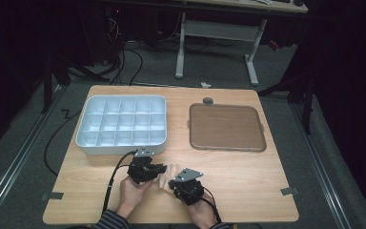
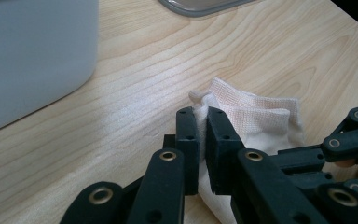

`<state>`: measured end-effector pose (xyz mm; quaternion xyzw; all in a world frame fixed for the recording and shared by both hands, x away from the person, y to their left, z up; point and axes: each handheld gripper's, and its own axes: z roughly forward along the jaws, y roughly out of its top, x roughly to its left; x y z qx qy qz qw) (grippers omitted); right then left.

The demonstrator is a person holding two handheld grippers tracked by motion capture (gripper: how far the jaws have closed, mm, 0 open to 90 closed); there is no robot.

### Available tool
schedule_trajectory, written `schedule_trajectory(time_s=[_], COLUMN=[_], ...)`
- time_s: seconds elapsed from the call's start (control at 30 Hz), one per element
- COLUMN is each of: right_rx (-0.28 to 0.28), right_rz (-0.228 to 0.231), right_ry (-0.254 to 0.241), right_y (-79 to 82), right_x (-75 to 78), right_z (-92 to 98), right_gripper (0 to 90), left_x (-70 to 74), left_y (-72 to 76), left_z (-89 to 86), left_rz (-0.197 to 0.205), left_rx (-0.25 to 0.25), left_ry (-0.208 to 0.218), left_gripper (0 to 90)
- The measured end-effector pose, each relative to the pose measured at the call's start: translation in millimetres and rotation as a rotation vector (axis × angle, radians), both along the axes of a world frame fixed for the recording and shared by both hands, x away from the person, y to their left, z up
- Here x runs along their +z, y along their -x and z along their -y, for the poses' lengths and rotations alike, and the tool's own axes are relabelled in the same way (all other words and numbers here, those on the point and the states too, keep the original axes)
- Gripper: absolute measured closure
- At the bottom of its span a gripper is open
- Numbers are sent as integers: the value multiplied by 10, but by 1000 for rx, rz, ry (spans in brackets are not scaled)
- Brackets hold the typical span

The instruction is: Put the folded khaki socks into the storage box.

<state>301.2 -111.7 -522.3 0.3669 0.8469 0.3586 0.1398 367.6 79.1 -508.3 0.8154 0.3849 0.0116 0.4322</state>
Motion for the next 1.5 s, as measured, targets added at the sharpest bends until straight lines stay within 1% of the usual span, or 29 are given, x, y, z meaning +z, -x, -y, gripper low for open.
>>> schedule_trajectory(time_s=[0.1,0.2,0.23,0.3,0.4,0.47,0.67,0.8,0.93,1.1,1.2,1.23,1.33,1.4,1.5], right_rx=[2,-14,-22,-39,-59,-67,-89,-82,-80,-79,-67,-63,-54,-48,-34], right_rz=[10,22,29,28,28,22,-3,-6,-22,-31,-30,-26,-25,-26,-36], right_ry=[-8,-25,-37,-57,-61,-65,-62,-59,-44,-22,-13,-14,7,7,6], right_y=[8,13,-1,-31,-88,-138,-243,-272,-310,-323,-337,-339,-334,-338,-356], right_x=[22,75,100,141,184,186,134,115,79,51,38,33,34,34,32], right_z=[10,38,59,92,124,141,121,80,46,11,2,-7,-31,-50,-77], right_gripper=[853,852,852,853,858,863,870,871,872,875,877,877,881,884,893], left_x=[-1,1,2,12,15,16,23,30,41,53,58,60,69,76,81], left_y=[5,8,11,22,25,28,35,40,45,57,52,52,57,62,43], left_z=[-16,-27,-27,-36,-40,-41,-54,-58,-66,-70,-82,-83,-87,-91,-112], left_rz=[0,2,3,4,2,2,-3,-4,-5,0,-5,-4,4,6,-12], left_rx=[-4,-9,-9,-14,-15,-16,-18,-19,-20,-28,-36,-37,-45,-51,-57], left_ry=[2,3,3,5,8,9,8,11,22,30,46,49,62,72,97], left_gripper=[852,852,852,852,852,852,852,852,852,851,850,850,850,850,851])
